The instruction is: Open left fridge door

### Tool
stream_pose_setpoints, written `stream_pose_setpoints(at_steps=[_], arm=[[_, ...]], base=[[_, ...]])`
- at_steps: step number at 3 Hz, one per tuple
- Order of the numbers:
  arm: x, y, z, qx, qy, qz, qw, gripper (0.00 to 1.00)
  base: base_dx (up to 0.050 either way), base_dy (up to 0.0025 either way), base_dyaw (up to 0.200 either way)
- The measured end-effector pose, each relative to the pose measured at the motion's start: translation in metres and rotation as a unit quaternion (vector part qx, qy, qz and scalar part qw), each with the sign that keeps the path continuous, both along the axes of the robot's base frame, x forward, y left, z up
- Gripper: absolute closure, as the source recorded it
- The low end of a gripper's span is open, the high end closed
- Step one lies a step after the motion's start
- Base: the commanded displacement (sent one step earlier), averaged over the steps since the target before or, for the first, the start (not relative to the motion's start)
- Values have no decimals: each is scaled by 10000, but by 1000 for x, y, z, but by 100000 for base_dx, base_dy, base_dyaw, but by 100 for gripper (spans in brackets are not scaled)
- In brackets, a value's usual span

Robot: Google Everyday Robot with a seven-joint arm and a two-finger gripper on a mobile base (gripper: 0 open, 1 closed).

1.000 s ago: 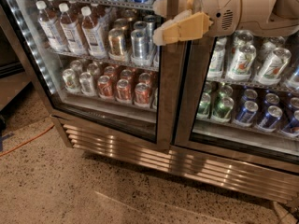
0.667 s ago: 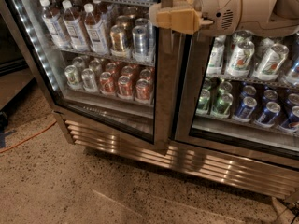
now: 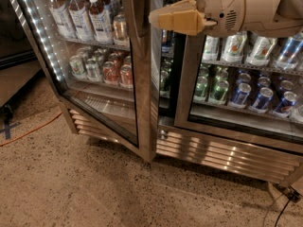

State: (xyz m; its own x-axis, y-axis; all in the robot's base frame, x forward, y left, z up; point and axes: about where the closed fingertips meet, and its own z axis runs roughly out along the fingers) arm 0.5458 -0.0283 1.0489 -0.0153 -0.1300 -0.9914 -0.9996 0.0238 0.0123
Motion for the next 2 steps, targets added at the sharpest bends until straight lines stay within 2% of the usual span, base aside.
stream_pose_setpoints(at_steps=[2], arm=[[0,0,0,0,0,0,10000,100]], base=[[-4650,1,-6]])
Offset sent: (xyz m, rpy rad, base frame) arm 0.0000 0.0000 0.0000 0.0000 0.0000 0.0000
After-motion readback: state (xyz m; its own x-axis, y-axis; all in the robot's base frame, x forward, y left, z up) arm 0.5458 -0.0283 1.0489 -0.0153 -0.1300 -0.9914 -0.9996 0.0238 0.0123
